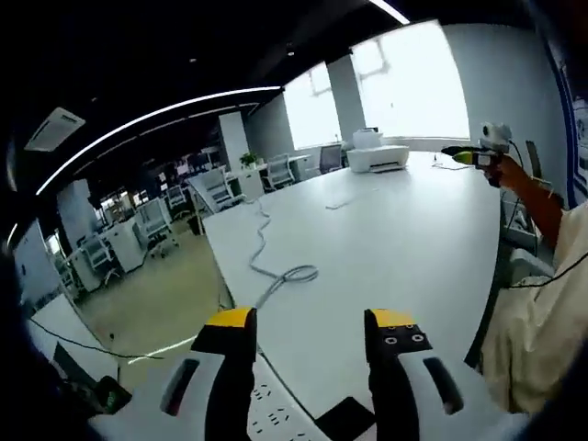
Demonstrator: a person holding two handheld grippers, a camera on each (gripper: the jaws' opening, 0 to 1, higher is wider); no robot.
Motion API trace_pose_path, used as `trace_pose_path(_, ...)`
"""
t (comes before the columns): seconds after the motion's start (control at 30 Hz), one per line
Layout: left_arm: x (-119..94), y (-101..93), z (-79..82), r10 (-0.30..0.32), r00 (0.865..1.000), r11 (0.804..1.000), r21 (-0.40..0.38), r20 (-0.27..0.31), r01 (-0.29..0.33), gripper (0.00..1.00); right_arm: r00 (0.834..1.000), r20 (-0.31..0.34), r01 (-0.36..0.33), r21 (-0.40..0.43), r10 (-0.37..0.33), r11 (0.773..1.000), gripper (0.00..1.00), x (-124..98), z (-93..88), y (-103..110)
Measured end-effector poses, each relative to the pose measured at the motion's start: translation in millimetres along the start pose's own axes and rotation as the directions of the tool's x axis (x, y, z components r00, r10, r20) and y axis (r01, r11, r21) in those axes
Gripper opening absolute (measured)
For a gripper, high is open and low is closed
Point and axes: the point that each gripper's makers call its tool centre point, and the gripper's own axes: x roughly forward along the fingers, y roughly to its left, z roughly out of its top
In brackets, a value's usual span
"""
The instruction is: Pick up the power strip scattered on the table, fix it on the side mounting bracket of the table, and press the switch
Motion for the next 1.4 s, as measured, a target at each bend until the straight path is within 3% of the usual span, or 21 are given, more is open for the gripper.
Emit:
trace_pose_path(0.23, 16.8, -2.5, 19.4, 0.073, 0.985, 0.996, -0.06, 0.153, -0.064, 0.51, 0.999, 0.009, 0.038, 0.016, -0.039, 0.999, 0.4, -12.2, -10.4, -10.6)
trace_pose_path(0.4, 20.7, -9.7, 30.3, 0.118, 0.961, 0.991, -0.094, 0.251, -0.097, 0.52, 0.998, 0.017, 0.064, 0.024, -0.064, 0.998, 0.42, -19.6, -14.3, -16.9)
trace_pose_path(0.43, 19.6, -11.4, 34.3, 0.135, 0.95, 0.989, -0.099, 0.283, -0.111, 0.52, 0.997, 0.02, 0.072, 0.024, -0.072, 0.997, 0.43, -21.5, -14.6, -18.1)
trace_pose_path(0.57, 15.4, -20.7, 35.3, 0.158, 0.94, 0.986, -0.106, 0.304, -0.131, 0.52, 0.996, 0.026, 0.082, 0.022, -0.083, 0.996, 0.45, -27.1, -14.4, -17.7)
trace_pose_path(0.67, 7.8, -23.2, 40.1, 0.218, 0.917, 0.976, -0.097, 0.333, -0.196, 0.52, 0.995, 0.031, 0.095, 0.015, -0.095, 0.995, 0.46, -31.6, -14.6, -17.9)
trace_pose_path(0.77, 5.6, -28.5, 37.6, 0.238, 0.913, 0.971, -0.106, 0.331, -0.214, 0.52, 0.994, 0.036, 0.103, 0.019, -0.104, 0.995, 0.46, -36.6, -15.9, -18.2)
trace_pose_path(0.83, 3.4, -25.3, 36.4, 0.275, 0.896, 0.961, -0.11, 0.348, -0.252, 0.48, 0.993, 0.041, 0.109, 0.027, -0.11, 0.994, 0.47, -40.2, -17.0, -19.2)
trace_pose_path(0.93, 7.7, -29.6, 32.7, 0.253, 0.901, 0.966, -0.151, 0.354, -0.212, 0.5, 0.99, 0.056, 0.127, 0.043, -0.129, 0.991, 0.48, -46.1, -18.2, -21.6)
trace_pose_path(1.17, 6.6, -27.8, 26.7, 0.287, 0.883, 0.956, -0.162, 0.37, -0.243, 0.51, 0.987, 0.07, 0.143, 0.066, -0.147, 0.988, 0.48, -56.9, -20.2, -24.3)
trace_pose_path(1.4, 4.7, -28.9, 15.6, 0.297, 0.877, 0.951, -0.197, 0.377, -0.238, 0.53, 0.982, 0.074, 0.165, 0.096, -0.172, 0.982, 0.49, -66.5, -28.5, -30.9)
